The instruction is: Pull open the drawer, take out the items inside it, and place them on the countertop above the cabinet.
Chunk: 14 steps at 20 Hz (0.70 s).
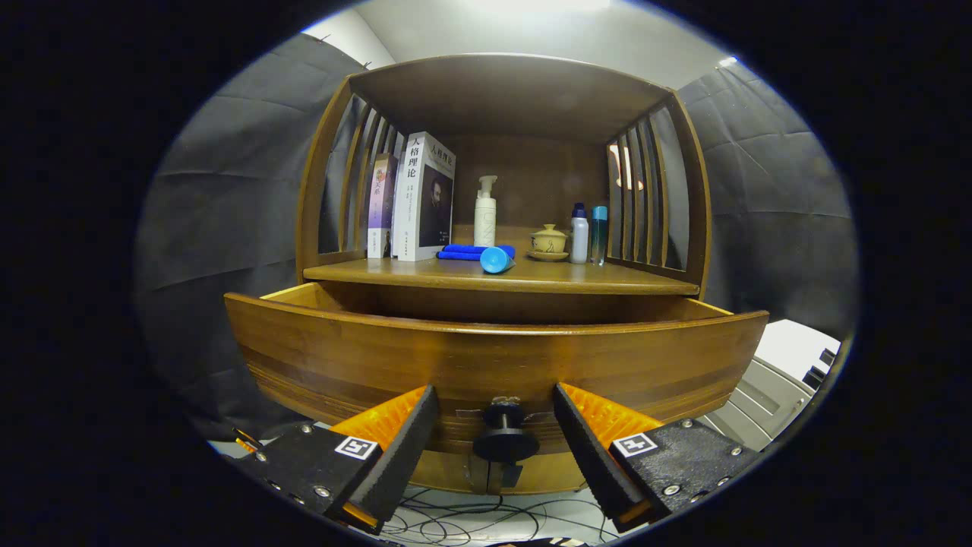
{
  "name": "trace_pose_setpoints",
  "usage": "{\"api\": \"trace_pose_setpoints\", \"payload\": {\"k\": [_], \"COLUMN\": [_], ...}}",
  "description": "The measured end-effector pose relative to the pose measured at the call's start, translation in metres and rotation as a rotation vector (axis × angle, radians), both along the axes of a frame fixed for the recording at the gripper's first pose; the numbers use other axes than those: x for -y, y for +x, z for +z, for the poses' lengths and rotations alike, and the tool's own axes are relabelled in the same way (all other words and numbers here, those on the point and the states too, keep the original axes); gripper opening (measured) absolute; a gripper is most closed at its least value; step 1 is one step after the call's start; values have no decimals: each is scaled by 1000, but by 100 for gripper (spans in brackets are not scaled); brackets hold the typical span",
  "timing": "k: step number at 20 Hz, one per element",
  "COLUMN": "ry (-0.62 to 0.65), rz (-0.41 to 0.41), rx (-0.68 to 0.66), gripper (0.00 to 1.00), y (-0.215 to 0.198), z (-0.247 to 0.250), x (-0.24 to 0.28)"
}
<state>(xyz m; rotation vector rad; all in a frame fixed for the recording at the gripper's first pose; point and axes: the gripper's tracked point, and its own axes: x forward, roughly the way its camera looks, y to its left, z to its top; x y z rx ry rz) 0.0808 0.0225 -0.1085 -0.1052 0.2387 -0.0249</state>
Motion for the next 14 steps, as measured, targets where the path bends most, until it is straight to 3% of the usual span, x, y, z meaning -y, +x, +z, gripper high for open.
{"api": "trace_pose_setpoints", "payload": {"k": [14], "ry": [3], "rz": [-10], "rx": [-21], "gripper": [97], "y": [60], "z": [-5], "x": [0]}}
